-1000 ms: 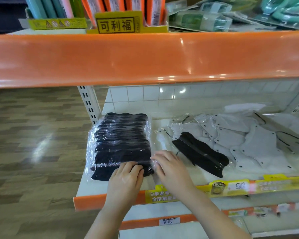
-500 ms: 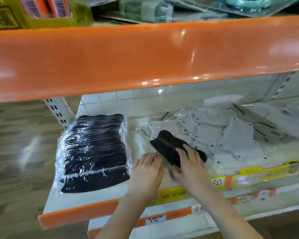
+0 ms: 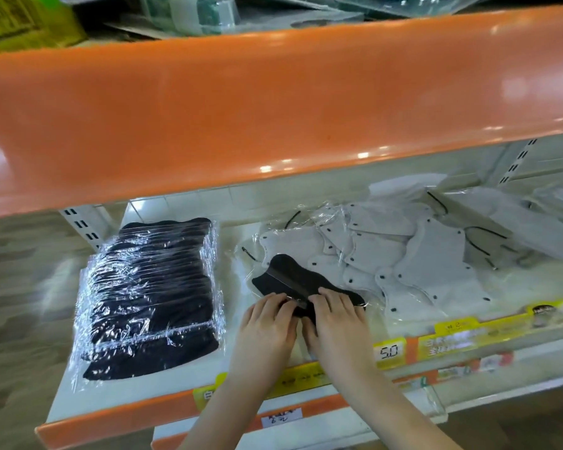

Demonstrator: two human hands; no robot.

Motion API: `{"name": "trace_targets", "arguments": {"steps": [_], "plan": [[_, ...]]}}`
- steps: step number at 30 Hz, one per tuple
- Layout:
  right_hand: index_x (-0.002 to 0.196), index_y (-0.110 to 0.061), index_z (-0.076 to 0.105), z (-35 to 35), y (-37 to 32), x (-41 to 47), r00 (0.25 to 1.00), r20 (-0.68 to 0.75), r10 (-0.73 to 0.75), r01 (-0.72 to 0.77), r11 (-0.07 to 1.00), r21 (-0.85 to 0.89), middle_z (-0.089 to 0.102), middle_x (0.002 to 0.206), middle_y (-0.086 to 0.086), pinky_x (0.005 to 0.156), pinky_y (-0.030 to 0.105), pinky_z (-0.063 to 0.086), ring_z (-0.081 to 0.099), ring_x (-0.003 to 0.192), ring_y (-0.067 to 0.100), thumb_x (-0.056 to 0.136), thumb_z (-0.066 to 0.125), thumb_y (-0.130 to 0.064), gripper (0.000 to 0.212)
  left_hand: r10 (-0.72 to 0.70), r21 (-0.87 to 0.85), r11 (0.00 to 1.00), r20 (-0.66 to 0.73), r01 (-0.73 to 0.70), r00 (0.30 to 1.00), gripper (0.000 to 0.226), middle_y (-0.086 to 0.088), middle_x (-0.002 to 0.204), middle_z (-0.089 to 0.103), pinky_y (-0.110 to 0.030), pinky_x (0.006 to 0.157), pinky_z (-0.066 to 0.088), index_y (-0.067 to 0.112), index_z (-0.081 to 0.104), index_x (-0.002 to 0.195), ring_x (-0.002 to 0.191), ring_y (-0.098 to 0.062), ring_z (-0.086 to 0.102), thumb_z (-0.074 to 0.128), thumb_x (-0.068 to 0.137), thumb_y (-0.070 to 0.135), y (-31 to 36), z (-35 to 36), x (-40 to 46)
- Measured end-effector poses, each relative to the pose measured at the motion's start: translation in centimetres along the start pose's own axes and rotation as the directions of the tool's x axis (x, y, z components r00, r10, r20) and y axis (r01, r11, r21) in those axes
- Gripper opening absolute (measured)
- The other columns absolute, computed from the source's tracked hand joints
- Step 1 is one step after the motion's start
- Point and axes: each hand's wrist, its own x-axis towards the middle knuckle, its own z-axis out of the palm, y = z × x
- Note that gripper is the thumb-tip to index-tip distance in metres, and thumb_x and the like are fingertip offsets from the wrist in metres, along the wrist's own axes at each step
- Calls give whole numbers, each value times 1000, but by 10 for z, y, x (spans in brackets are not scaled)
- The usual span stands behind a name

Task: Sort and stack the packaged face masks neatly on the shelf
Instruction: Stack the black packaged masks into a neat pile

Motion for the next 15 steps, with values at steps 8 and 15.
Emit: {"name": "trace_targets", "arguments": {"steps": [8, 15], "plan": [[72, -17, 61, -23, 16, 14, 996, -86, -26, 35, 994, 106, 58, 66, -3, 49, 32, 46, 59, 60, 20, 64, 81, -15, 22, 15, -26, 1000, -4, -15, 1000, 24, 3, 97, 69, -28, 86, 47, 13, 70, 96, 87, -19, 65, 65, 74, 24, -3, -6, 17], [80, -19, 64, -53, 19, 30, 975, -194, -106, 126, 988, 94, 61, 80, -5, 68, 34, 41, 59, 76, 21, 81, 66, -23, 5, 79, 6, 997, -112, -79, 991, 20, 6, 80, 68, -27, 66, 49, 17, 69, 85, 76, -18, 66, 50, 79, 21, -13, -39, 45]]}}
